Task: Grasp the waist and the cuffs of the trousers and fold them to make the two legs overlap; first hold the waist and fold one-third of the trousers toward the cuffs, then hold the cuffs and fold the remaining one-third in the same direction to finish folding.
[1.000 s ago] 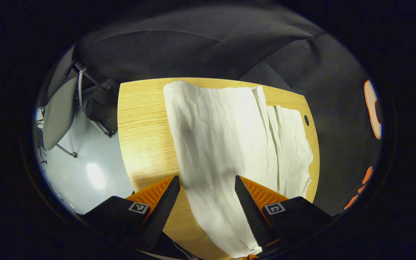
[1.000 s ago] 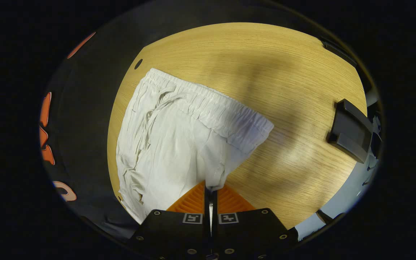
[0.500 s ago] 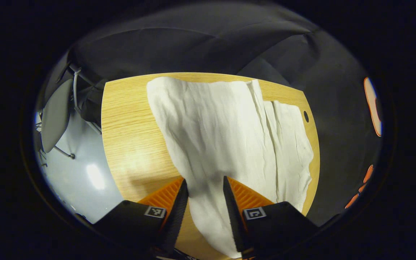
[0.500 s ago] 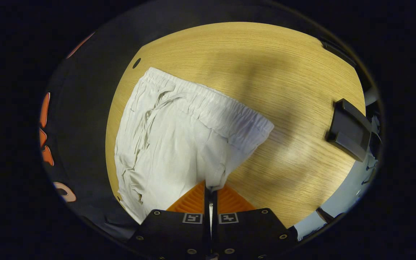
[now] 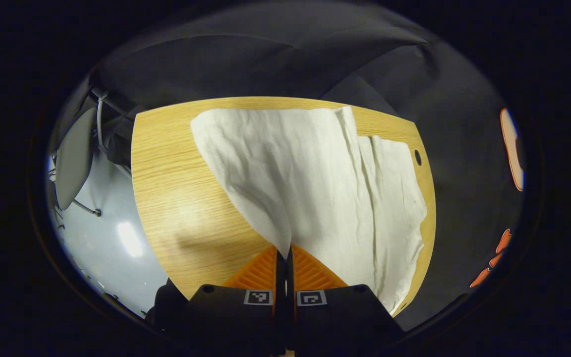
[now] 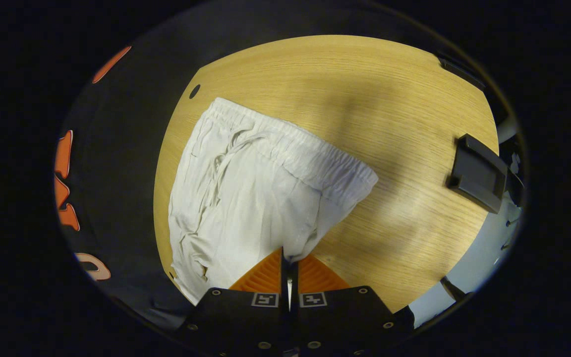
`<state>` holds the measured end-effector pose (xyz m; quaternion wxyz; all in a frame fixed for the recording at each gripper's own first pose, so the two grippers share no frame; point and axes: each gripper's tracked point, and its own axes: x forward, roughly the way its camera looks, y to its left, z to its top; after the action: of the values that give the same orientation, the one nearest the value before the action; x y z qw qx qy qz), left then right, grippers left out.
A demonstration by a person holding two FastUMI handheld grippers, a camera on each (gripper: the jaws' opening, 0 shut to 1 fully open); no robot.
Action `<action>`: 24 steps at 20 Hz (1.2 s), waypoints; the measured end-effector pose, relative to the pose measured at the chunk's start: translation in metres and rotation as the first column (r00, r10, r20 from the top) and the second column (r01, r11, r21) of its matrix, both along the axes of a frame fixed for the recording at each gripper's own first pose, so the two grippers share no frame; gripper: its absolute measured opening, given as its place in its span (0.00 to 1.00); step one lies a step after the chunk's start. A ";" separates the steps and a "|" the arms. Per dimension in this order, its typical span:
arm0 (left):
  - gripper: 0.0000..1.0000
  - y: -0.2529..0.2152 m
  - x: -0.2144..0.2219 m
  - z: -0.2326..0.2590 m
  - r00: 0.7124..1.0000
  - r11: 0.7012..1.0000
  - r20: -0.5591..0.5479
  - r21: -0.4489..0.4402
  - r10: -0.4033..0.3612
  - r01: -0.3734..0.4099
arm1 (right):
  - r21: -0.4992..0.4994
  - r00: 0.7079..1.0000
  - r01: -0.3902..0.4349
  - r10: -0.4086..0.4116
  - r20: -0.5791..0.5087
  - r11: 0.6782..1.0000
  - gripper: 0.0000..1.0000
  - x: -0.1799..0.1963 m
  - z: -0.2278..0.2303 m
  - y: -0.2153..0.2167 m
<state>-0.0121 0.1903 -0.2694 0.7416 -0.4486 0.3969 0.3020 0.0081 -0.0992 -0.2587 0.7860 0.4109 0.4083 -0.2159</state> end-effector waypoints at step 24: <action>0.04 -0.031 0.258 0.094 0.922 0.939 0.202 0.172 -0.330 0.298 | -0.002 0.962 -0.089 0.087 0.260 0.996 0.00 0.209 0.122 0.045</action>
<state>0.2463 0.1589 -0.1758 0.8503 -0.3582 0.3542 0.1525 0.2168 -0.0539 -0.1364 0.8396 0.4209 0.3206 -0.1230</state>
